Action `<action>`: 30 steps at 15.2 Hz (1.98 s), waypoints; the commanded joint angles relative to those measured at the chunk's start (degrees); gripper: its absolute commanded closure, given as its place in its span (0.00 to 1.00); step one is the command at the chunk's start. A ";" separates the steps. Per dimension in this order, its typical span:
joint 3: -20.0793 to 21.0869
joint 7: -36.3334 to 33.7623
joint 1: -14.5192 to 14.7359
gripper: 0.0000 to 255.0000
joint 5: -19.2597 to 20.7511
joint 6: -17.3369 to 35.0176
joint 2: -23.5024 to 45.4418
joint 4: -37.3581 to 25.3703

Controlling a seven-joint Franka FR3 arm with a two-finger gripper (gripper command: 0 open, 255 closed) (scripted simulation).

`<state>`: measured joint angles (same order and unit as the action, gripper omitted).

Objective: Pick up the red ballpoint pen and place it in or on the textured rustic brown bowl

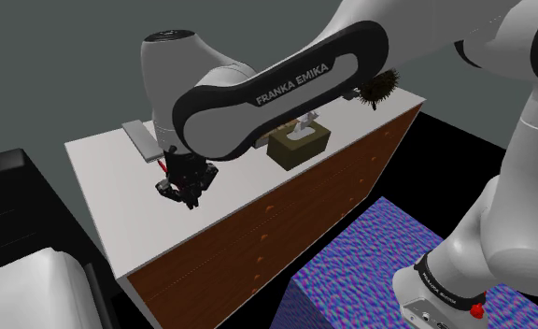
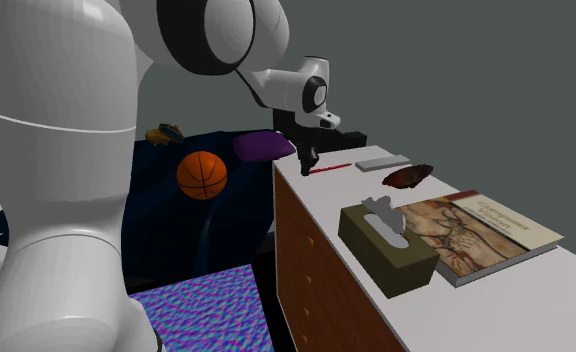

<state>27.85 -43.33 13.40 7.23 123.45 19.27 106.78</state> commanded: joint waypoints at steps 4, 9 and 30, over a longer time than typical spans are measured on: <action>0.44 0.57 -0.33 1.00 -1.05 -3.32 -1.78 -1.72; 0.77 1.03 -0.57 1.00 -1.93 -6.69 -3.28 -3.76; -3.57 12.28 -5.99 1.00 -0.14 -19.26 4.70 -23.72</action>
<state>24.79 -32.20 7.87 6.67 104.80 22.50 85.03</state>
